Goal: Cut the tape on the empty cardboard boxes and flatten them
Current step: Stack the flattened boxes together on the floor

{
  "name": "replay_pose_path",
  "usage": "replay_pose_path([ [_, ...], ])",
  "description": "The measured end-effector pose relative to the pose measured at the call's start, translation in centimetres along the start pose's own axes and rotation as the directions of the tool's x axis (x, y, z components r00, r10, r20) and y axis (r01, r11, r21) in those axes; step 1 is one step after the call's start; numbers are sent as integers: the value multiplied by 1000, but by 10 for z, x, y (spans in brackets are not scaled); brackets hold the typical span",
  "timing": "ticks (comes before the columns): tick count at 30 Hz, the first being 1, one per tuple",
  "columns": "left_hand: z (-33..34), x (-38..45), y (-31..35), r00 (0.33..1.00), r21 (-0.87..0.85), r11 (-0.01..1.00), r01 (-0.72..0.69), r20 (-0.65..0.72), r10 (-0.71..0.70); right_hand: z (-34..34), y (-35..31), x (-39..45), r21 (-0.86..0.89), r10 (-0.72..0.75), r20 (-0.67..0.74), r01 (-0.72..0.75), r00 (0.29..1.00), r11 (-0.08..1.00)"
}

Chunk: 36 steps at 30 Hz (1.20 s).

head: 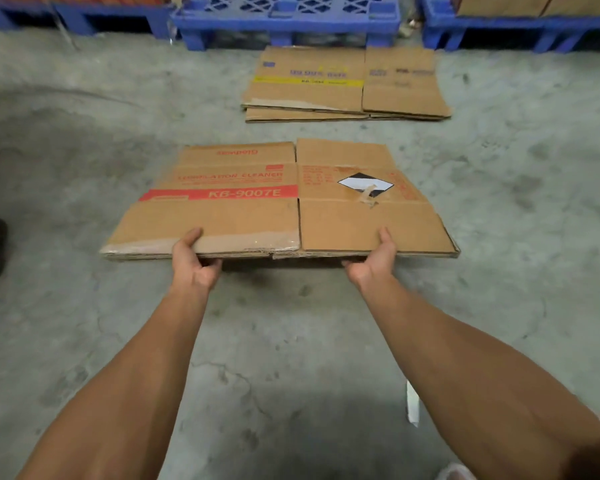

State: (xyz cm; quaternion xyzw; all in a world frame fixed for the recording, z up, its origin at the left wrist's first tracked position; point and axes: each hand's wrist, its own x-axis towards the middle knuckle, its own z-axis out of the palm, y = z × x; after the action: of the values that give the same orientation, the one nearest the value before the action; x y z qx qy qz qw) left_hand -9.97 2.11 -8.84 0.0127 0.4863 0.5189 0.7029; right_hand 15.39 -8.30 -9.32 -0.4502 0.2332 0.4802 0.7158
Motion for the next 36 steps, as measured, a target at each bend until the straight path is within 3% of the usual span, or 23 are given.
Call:
replay_pose_path([
  [9,149,-67,45,986,-24,985,-169,-8,169,113,-130,-45,60,56,144,-65,988,996],
  [16,267,-78,77,970,-5,975,-223,99,222,196,-196,-55,234,28,237,-85,971,969],
  [25,375,41,100,937,-17,996,-84,338,85,290,-214,21,401,-145,257,32,955,916],
  [30,419,113,104,953,-2,1000,30,302,-28,347,-224,77,396,-196,159,120,968,911],
  [36,457,170,89,959,6,999,48,281,-48,378,-238,142,369,-208,140,144,968,918],
])
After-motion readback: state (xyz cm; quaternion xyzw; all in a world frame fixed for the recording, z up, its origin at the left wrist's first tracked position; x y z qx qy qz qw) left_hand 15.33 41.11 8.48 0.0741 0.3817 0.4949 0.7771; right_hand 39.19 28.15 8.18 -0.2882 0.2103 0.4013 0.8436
